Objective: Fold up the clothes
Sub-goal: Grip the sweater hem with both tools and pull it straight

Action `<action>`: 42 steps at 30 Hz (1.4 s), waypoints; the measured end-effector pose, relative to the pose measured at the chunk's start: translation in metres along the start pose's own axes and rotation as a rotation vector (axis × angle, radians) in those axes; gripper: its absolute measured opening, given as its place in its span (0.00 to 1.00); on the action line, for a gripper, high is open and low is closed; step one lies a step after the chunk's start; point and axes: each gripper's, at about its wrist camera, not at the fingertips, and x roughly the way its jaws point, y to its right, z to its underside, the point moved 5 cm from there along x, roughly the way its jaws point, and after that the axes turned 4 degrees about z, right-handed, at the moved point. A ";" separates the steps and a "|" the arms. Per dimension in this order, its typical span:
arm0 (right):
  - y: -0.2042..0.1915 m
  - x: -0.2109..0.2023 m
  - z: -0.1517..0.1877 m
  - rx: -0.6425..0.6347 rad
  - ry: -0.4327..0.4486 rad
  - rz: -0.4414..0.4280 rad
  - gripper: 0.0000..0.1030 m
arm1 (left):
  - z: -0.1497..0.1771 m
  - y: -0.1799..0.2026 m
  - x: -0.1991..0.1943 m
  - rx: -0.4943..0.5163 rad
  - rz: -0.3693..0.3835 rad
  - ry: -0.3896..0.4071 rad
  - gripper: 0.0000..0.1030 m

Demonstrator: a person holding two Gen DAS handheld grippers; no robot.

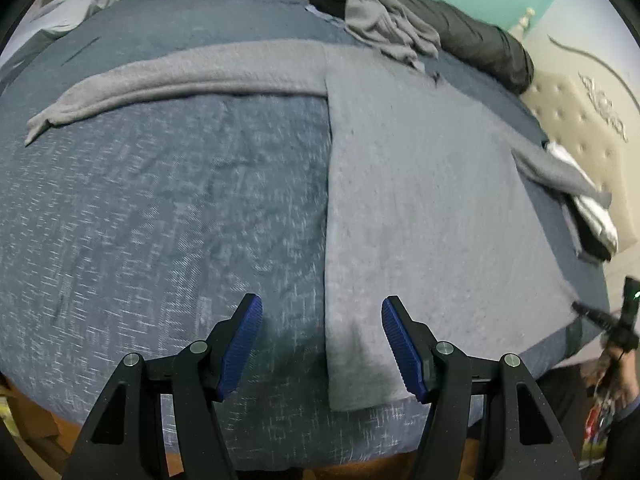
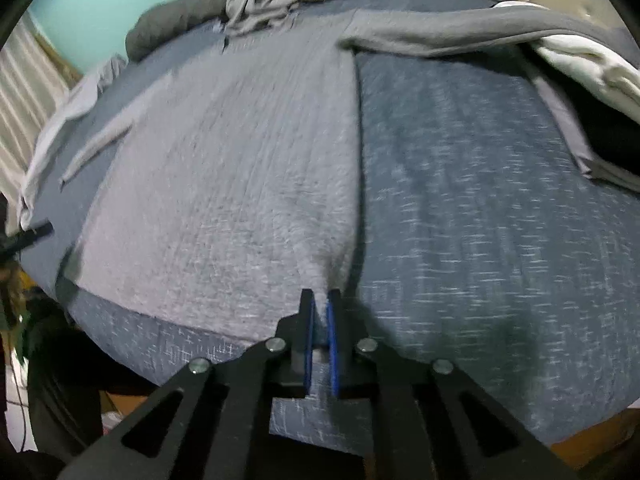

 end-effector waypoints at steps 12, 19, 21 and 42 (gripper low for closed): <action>0.032 -0.010 0.042 0.124 0.025 -0.050 0.05 | 0.030 0.010 0.051 0.016 0.034 -0.162 0.64; 0.035 -0.018 0.034 0.159 0.038 -0.063 0.05 | 0.038 0.011 0.058 0.026 0.031 -0.180 0.64; 0.032 -0.020 0.034 0.151 0.037 -0.063 0.05 | 0.038 0.011 0.057 0.021 0.047 -0.177 0.64; 0.010 -0.055 0.031 0.119 0.086 -0.122 0.05 | 0.034 0.034 0.002 0.166 0.125 -0.137 0.05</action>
